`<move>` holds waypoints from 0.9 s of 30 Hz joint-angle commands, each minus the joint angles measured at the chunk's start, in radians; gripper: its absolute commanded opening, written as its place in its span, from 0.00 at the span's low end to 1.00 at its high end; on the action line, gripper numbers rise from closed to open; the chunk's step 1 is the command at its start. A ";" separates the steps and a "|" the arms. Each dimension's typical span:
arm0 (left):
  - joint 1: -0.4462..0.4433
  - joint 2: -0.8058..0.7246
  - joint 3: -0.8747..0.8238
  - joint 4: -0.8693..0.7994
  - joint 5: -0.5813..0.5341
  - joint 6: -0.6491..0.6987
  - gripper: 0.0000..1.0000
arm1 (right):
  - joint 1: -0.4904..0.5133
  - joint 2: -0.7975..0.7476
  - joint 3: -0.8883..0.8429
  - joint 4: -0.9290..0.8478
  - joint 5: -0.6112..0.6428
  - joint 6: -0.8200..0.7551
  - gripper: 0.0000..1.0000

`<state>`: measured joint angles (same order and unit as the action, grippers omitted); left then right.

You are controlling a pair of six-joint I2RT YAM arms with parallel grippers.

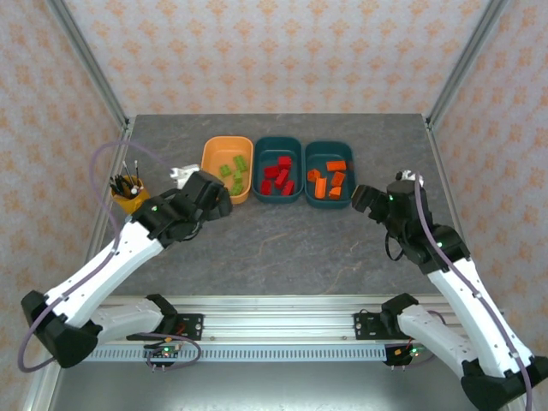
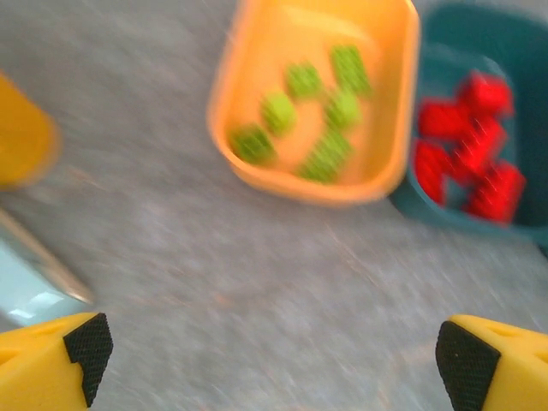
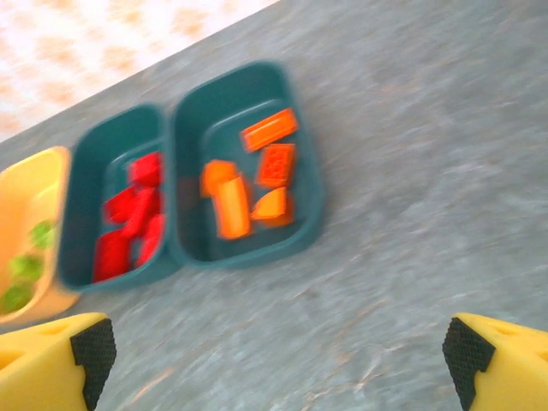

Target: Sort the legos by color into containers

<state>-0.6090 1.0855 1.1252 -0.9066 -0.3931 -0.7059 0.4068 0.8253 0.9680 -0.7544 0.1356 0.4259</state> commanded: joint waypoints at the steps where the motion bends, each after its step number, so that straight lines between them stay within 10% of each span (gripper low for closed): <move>1: -0.009 -0.072 -0.132 0.114 -0.463 0.170 1.00 | -0.003 0.058 -0.093 0.137 0.291 -0.103 1.00; 3: 0.009 -0.124 -0.313 0.412 -0.465 0.502 1.00 | -0.003 0.052 -0.228 0.358 0.355 -0.198 1.00; 8: 0.236 -0.160 -0.513 0.575 -0.296 0.452 1.00 | -0.012 0.124 -0.551 0.892 0.450 -0.417 1.00; 18: 0.420 0.174 -0.660 1.250 0.021 0.675 1.00 | -0.199 0.376 -0.608 1.251 0.158 -0.446 1.00; 27: 0.518 0.423 -0.544 1.399 0.179 0.726 1.00 | -0.349 0.659 -0.523 1.458 -0.014 -0.471 1.00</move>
<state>-0.1093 1.5070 0.5694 0.3771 -0.2703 -0.0055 0.0944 1.4425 0.4438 0.5583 0.2039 -0.0414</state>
